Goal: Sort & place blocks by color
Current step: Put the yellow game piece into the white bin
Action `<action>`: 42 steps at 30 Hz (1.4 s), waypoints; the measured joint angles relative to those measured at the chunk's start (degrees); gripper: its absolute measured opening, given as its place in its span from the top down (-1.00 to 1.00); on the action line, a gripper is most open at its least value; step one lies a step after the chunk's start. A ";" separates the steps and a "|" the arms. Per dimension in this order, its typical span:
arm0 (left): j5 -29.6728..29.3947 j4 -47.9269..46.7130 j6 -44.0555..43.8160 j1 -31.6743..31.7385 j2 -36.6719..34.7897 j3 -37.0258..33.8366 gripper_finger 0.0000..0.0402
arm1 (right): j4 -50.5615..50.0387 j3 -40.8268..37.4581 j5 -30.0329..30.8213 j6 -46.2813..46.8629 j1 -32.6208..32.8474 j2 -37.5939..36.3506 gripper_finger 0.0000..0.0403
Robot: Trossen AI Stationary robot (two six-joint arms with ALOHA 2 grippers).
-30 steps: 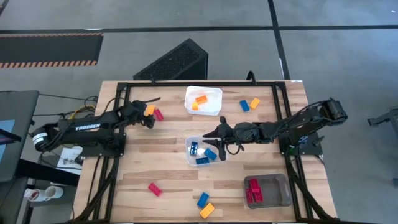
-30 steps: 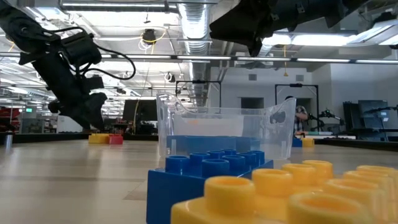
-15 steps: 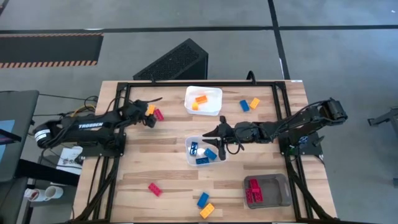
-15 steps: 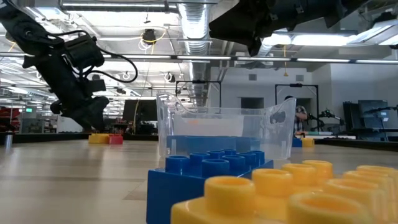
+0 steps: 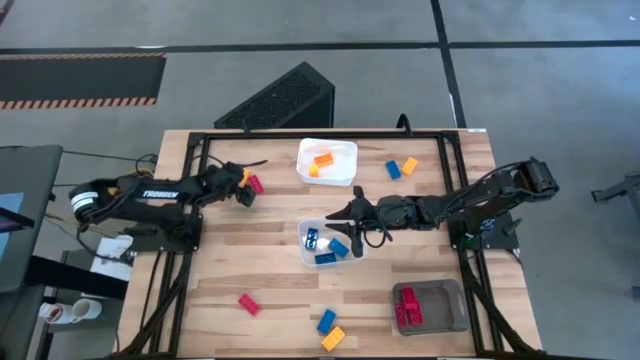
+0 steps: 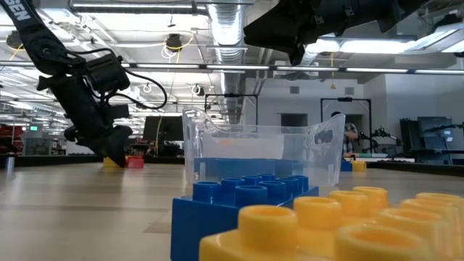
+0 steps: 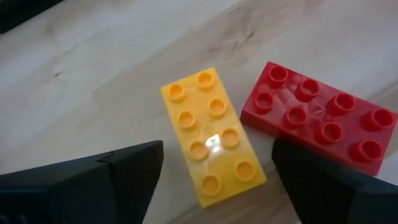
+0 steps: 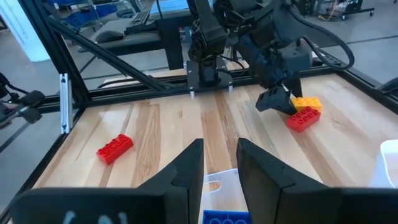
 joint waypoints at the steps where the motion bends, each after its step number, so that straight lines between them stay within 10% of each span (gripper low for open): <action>1: 0.02 0.61 0.38 -0.01 0.52 0.00 -0.42 | -0.01 0.00 0.00 0.00 0.00 0.00 0.41; 11: -1.22 0.11 8.71 1.23 0.78 0.11 0.49 | -0.53 0.00 0.00 0.00 0.18 0.00 0.41; 19: 0.38 -3.01 10.32 1.44 -8.79 -0.37 0.49 | -3.31 0.00 -0.02 0.48 0.17 0.00 0.41; 31: 23.52 -2.94 7.13 -2.30 -35.40 -0.24 0.49 | -1.68 0.00 -0.02 0.66 0.17 0.00 0.41; 42: 23.15 -0.42 4.19 -11.57 -44.97 -0.22 0.49 | -1.16 0.00 -0.02 0.65 0.11 0.00 0.41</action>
